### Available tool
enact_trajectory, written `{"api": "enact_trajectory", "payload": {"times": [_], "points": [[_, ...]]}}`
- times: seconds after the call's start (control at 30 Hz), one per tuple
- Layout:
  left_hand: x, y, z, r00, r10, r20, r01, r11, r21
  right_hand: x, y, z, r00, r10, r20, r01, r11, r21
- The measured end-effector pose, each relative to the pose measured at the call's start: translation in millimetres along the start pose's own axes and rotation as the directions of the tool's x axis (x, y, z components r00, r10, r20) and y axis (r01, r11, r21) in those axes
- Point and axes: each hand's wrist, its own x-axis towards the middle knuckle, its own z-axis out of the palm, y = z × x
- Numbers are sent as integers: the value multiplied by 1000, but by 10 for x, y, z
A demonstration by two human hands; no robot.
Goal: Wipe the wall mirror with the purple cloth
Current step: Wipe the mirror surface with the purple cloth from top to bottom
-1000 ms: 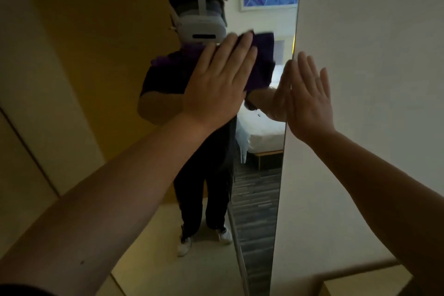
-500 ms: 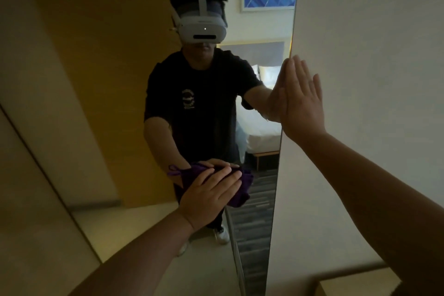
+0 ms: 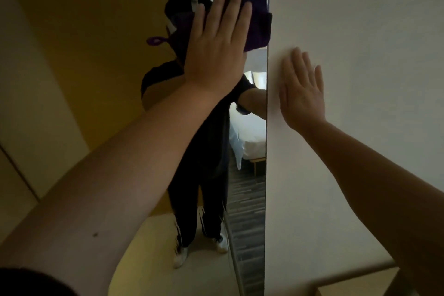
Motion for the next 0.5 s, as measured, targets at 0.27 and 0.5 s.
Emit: {"api": "enact_trajectory", "payload": {"times": [0.27,0.5], "points": [[-1057,428,269,967,243,72,-243,970,-10,-103,236,331,975,-137,-173,131,990,-42],[-3097,1095,621,753,555,354,-551,826,-122,-292,303,481,966,-130,-222,130,991,-14]]}}
